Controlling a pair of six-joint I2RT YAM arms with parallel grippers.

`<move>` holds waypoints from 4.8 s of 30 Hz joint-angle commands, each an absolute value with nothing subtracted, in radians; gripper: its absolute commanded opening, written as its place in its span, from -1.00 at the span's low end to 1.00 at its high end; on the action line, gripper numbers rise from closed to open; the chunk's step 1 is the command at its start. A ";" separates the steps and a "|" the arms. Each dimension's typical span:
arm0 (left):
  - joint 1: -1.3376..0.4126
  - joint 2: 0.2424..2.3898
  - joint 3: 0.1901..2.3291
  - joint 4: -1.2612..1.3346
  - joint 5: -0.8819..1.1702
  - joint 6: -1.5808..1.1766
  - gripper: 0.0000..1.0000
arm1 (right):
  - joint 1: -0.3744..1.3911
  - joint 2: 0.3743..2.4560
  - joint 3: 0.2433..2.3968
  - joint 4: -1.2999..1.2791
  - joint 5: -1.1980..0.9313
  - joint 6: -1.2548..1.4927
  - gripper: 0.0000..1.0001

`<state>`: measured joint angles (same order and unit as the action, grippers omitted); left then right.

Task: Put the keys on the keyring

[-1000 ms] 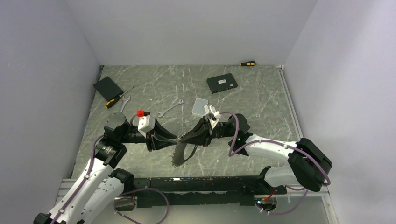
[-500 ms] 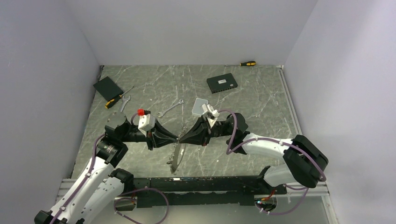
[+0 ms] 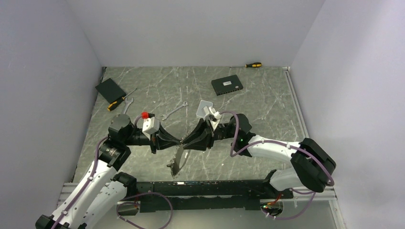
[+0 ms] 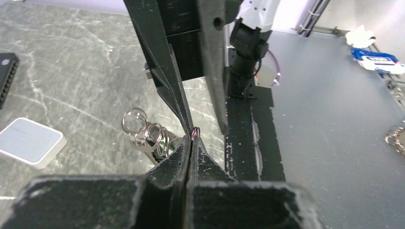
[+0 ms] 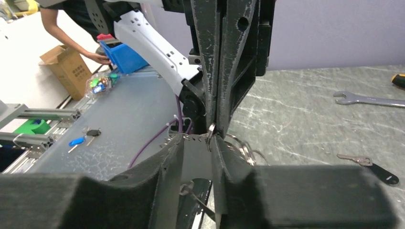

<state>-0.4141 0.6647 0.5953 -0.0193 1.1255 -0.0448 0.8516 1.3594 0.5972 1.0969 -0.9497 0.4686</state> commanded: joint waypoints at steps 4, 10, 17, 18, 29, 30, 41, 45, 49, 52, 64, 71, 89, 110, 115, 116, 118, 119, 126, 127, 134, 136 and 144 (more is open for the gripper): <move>-0.417 0.669 0.642 -0.119 1.123 0.075 -1.00 | 0.850 1.232 0.712 0.665 -0.925 0.208 -0.20; -0.419 0.689 0.647 -0.131 1.123 0.079 -1.00 | 0.852 1.199 0.744 0.495 -0.886 0.138 -0.35; -0.423 0.686 0.646 -0.143 1.106 0.080 -1.00 | 0.871 1.215 0.807 0.323 -0.823 0.024 -0.36; -0.424 0.688 0.647 -0.144 1.104 0.081 -1.00 | 0.871 1.217 0.811 0.310 -0.820 0.017 -0.36; -0.426 0.699 0.654 -0.164 1.078 0.087 -1.00 | 0.902 1.250 0.828 0.295 -0.851 0.009 -0.43; -0.426 0.699 0.653 -0.165 1.076 0.087 -1.00 | 0.904 1.251 0.829 0.295 -0.851 0.009 -0.43; -0.428 0.707 0.658 -0.183 1.057 0.095 -1.00 | 0.924 1.271 0.843 0.293 -0.834 0.009 -0.55; -0.430 0.709 0.658 -0.182 1.065 0.094 -1.00 | 0.937 1.290 0.845 0.313 -0.832 0.017 -0.71; -0.431 0.712 0.660 -0.191 1.054 0.098 -1.00 | 0.940 1.309 0.839 0.338 -0.816 0.027 -1.00; -0.431 0.703 0.669 -0.205 1.033 0.101 -0.81 | 0.941 1.291 0.806 0.407 -0.821 0.039 -1.00; -0.431 0.620 0.657 -0.132 1.019 0.011 0.00 | 0.940 1.193 0.650 0.766 -0.731 0.139 -1.00; -0.428 0.583 0.649 -0.057 1.002 -0.056 -0.25 | 0.940 1.139 0.569 0.955 -0.680 0.151 -1.00; -0.423 0.635 0.629 0.100 1.075 -0.152 -0.68 | 0.941 1.163 0.518 1.163 -0.605 0.218 -1.00; -0.422 0.663 0.642 0.059 1.096 -0.117 -1.00 | 0.946 1.205 0.552 1.172 -0.617 0.225 -1.00; -0.422 0.662 0.658 -0.026 1.075 -0.054 -1.00 | 0.947 1.193 0.617 0.965 -0.621 0.199 -0.54; -0.422 0.663 0.663 -0.049 1.066 -0.038 -1.00 | 0.947 1.188 0.631 0.904 -0.622 0.188 -0.42; -0.422 0.672 0.674 -0.081 1.052 -0.018 -1.00 | 0.947 1.174 0.643 0.818 -0.624 0.166 -0.30; -0.422 0.675 0.679 -0.092 1.051 -0.013 -1.00 | 0.947 1.164 0.645 0.773 -0.626 0.152 -0.29; -0.422 0.688 0.691 -0.142 1.032 0.036 -1.00 | 0.950 1.140 0.686 0.543 -0.663 0.080 -0.36; -0.422 0.690 0.692 -0.151 1.030 0.041 -1.00 | 0.950 1.142 0.702 0.490 -0.668 0.053 -0.36; -0.423 0.711 0.703 -0.210 1.029 0.086 -1.00 | 0.955 1.165 0.778 0.253 -0.651 -0.086 -0.33; -0.423 0.721 0.706 -0.231 1.028 0.102 -1.00 | 0.956 1.168 0.782 0.256 -0.648 -0.089 -0.34; -0.423 0.734 0.706 -0.248 1.031 0.113 -1.00 | 0.963 1.187 0.795 0.258 -0.646 -0.101 -0.41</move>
<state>-0.4210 0.7383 0.6571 -0.2646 1.0214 0.0834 0.9546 1.1839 0.7425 0.2584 -0.6437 -0.0685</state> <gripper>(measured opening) 0.009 0.301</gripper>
